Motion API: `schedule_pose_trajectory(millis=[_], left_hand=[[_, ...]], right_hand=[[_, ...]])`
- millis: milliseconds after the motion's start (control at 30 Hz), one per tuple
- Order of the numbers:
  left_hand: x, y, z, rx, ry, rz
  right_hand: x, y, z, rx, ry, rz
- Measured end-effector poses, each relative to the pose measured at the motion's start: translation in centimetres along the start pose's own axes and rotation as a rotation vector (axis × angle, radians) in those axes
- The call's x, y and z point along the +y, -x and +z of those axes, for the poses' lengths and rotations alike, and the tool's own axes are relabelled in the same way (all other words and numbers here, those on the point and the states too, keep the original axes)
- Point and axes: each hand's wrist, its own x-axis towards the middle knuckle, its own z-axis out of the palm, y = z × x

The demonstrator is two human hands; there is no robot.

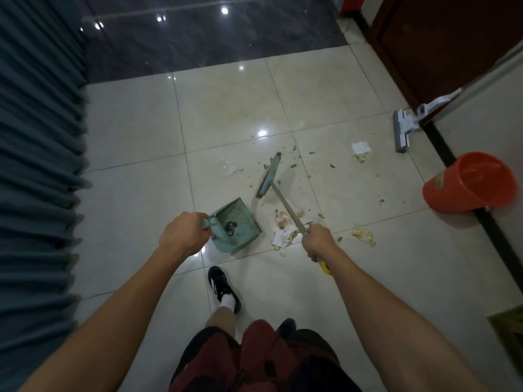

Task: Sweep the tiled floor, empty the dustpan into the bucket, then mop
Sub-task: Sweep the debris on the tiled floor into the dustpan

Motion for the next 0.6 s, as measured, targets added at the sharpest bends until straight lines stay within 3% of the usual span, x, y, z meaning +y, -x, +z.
schedule_pose_trajectory(millis=[333,600], left_hand=[[-11.5,-6.5,-7.5,-0.018,0.129,-0.125],[-14.9,-12.1,-11.0,0.010,0.061,-0.159]], right_hand=[[-15.7,-4.5,5.2,-0.063,-0.050,-0.074],[-23.1,-7.5,6.5,-0.134,-0.012,-0.110]])
